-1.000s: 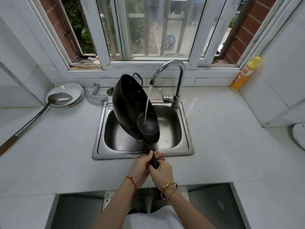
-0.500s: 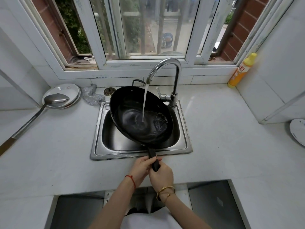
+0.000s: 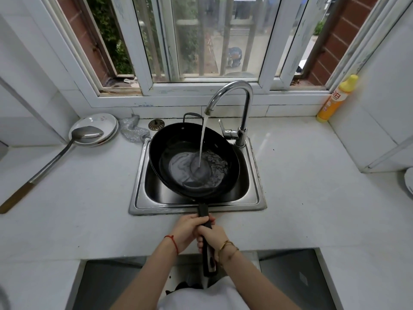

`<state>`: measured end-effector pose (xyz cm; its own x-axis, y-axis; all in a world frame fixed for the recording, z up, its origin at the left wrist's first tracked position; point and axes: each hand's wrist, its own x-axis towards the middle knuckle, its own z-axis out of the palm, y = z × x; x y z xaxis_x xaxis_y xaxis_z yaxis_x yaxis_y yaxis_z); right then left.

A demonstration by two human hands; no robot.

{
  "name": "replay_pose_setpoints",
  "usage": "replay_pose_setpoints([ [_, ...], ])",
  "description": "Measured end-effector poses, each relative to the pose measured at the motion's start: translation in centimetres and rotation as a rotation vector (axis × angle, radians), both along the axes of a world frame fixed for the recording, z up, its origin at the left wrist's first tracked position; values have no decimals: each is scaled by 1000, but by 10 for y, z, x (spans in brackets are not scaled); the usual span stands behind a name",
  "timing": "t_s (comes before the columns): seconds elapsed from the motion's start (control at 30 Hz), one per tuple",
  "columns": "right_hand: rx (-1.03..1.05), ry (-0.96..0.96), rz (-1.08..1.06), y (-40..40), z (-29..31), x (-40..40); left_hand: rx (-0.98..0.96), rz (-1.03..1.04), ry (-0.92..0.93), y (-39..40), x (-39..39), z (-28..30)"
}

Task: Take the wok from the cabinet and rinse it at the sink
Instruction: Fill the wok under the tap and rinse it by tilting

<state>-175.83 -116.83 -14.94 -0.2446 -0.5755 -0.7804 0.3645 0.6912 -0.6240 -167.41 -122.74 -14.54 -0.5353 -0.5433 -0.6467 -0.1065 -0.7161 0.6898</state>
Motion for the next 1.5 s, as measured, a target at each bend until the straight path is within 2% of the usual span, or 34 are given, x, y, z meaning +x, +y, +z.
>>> replay_pose_setpoints([
  [0.13, 8, -86, 36, 5, -11, 1, 40, -61, -38, 5, 4, -2],
  [0.37, 8, -81, -21, 10, -23, 12, 91, -78, -84, 8, 10, -17],
  [0.8, 3, 135, -85, 5, -35, 35, 175, -61, -62, 11, 21, -23],
  [1.17, -9, 367, -66, 3, -35, 42, 242, 41, 30, 12, 21, -37],
  [1.5, -94, 491, -33, 6, -26, 42, 331, 148, 220, 14, 19, -48],
])
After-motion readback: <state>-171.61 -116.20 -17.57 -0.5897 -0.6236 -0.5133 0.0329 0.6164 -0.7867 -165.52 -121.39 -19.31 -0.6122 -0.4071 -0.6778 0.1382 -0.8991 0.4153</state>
